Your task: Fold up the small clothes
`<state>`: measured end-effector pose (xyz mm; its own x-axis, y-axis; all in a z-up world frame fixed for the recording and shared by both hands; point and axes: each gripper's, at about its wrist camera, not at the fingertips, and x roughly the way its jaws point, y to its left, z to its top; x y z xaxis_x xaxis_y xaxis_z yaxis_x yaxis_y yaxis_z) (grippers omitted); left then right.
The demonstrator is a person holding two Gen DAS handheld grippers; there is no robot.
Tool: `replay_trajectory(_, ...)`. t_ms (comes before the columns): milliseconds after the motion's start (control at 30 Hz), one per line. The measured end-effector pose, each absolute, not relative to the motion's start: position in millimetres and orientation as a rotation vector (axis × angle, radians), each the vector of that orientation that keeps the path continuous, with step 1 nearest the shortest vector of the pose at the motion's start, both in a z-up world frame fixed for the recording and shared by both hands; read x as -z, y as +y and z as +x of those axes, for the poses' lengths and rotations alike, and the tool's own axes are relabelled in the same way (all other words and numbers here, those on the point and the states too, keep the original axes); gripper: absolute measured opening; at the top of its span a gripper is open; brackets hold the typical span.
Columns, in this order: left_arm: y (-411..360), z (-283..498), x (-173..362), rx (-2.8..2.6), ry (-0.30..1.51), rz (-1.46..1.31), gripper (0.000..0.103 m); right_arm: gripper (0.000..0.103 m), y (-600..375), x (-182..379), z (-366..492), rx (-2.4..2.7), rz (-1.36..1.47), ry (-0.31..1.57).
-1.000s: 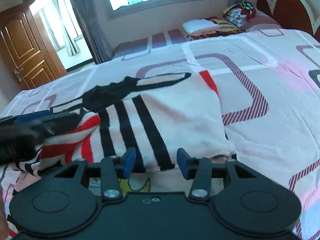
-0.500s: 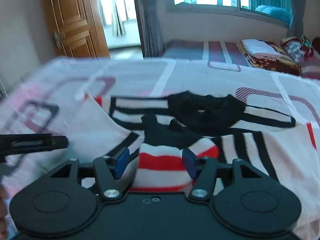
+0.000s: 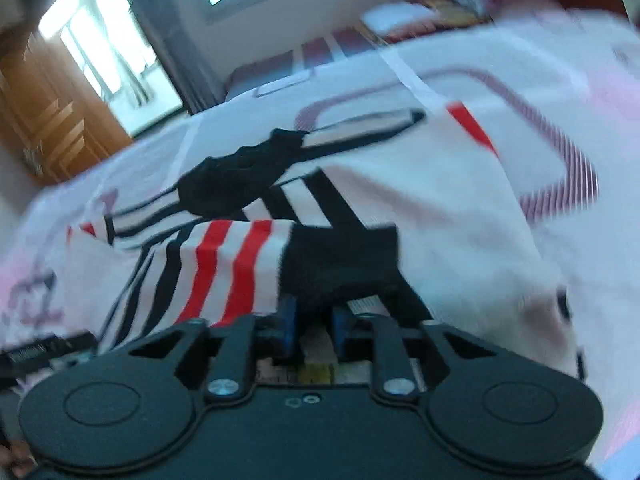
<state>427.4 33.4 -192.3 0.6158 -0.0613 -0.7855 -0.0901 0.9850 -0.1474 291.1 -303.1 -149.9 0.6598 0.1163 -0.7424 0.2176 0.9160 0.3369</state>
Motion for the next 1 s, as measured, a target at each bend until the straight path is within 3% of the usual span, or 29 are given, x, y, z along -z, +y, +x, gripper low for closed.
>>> replay_trajectory(100, 37.1, 433.0, 189.6, -0.037, 0.901, -0.187, 0.077, 0.027, -309.8, 151.2, 294.7, 0.051, 0.469, 0.835)
replay_trajectory(133, 38.3, 435.0, 188.4, -0.045, 0.898, -0.187, 0.077, 0.018, -311.2, 152.5, 298.1, 0.044, 0.48, 0.834)
replay_trajectory(200, 41.0, 440.1, 183.5, -0.05, 0.882, -0.198, 0.077, 0.009, -308.5, 150.8, 301.2, 0.041, 0.475, 0.826)
replay_trajectory(300, 39.2, 449.8, 174.9, -0.053, 0.849, -0.197, 0.077, 0.007, -295.5, 133.1, 297.6, 0.03, 0.371, 0.762)
replay_trajectory(433, 30.6, 469.3, 180.4, -0.056, 0.88, -0.181, 0.077, 0.007, -293.6, 112.0, 296.7, 0.043, 0.216, 0.694)
replay_trajectory(567, 29.7, 478.5, 196.3, -0.067, 0.921, -0.192, 0.077, 0.008, -321.2, 136.5, 293.7, 0.137, 0.249, 0.79)
replay_trajectory(700, 31.7, 480.4, 184.0, -0.097, 0.885, -0.213, 0.077, 0.025, -330.7, 146.4, 288.2, 0.141, 0.295, 0.824)
replay_trajectory(1000, 3.2, 517.3, 186.0, -0.02, 0.903, -0.161, 0.077, 0.028, -318.1, 121.5, 296.6, 0.156, 0.127, 0.701)
